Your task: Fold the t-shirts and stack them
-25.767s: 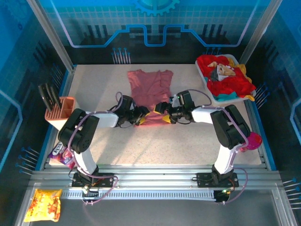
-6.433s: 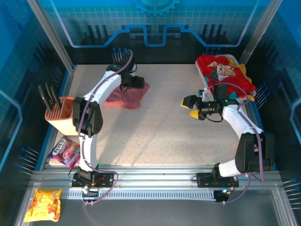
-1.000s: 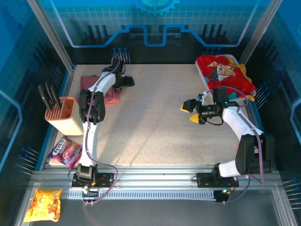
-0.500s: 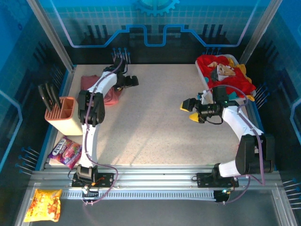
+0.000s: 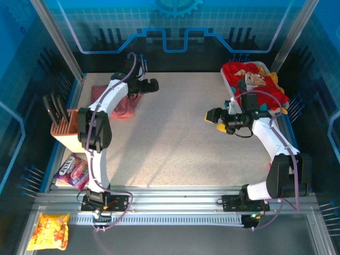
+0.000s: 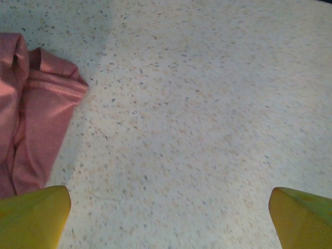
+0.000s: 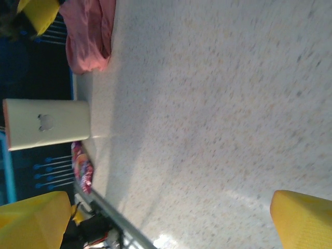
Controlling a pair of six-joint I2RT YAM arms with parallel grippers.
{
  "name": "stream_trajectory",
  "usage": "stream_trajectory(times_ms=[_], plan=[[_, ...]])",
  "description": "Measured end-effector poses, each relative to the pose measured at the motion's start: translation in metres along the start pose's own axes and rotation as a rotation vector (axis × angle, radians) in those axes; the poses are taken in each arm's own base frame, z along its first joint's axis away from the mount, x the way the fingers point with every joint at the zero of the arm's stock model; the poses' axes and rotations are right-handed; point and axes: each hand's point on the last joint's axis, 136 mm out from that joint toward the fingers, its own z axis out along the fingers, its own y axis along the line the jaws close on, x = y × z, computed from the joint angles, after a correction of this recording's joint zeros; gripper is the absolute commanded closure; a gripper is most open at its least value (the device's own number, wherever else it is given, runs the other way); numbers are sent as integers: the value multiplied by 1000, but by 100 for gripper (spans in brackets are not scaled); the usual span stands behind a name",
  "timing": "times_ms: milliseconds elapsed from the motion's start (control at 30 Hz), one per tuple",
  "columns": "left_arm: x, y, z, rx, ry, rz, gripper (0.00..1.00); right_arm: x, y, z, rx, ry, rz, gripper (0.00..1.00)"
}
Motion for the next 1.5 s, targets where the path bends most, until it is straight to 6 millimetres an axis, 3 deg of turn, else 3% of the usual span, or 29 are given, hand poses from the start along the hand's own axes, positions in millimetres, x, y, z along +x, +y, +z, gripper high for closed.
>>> stream_trajectory(times_ms=[233,367,500,667,1000,1200,1500], plan=[[16,-11,-84,43,-144,47,1,-28,-1,-31,142,-240,-226,0],[36,3,-104,10,-195,84,1,-40,-8,-48,243,-365,-350,0],[71,30,-102,-53,-185,118,1,-48,-22,-49,322,-421,-448,0],[102,74,-99,-125,-217,107,1,-42,-54,-36,414,-432,-524,0],[123,126,-80,-216,-347,133,1,-41,-84,-24,530,-517,-689,0],[117,135,-64,-232,-426,187,1,-47,-94,-20,567,-580,-755,0],[141,149,-44,-220,-525,209,1,-57,-124,-19,567,-650,-692,0]])
